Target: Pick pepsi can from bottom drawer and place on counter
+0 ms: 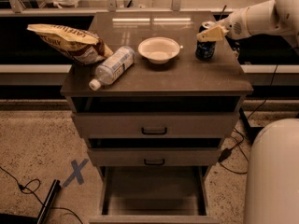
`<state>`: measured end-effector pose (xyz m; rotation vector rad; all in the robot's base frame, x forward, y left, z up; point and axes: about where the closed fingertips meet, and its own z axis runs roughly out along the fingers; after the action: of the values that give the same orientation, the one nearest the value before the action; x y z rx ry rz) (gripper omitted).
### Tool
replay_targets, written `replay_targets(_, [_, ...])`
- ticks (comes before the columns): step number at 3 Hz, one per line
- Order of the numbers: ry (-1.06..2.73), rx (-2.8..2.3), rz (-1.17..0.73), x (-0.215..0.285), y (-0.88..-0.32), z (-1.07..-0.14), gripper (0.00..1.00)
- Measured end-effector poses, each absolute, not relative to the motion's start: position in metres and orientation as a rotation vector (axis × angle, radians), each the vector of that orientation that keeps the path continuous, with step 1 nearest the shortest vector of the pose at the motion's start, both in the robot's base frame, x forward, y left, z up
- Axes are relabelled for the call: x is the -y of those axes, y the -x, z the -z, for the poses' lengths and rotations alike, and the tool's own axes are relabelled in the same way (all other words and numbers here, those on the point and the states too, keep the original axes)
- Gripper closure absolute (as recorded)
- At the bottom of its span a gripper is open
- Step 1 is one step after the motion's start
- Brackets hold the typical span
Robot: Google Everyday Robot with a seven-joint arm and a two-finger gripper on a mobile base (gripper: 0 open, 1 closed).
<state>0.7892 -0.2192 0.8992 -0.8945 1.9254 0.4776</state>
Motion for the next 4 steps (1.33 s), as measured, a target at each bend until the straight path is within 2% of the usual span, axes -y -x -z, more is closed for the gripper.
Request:
replay_targets(1, [0.897, -1.926, -0.482, 0.217, -0.79, -0.897, 0.0])
replay_targets(4, [1.084, -1.694, -0.495, 0.22, -0.757, -0.961, 0.0])
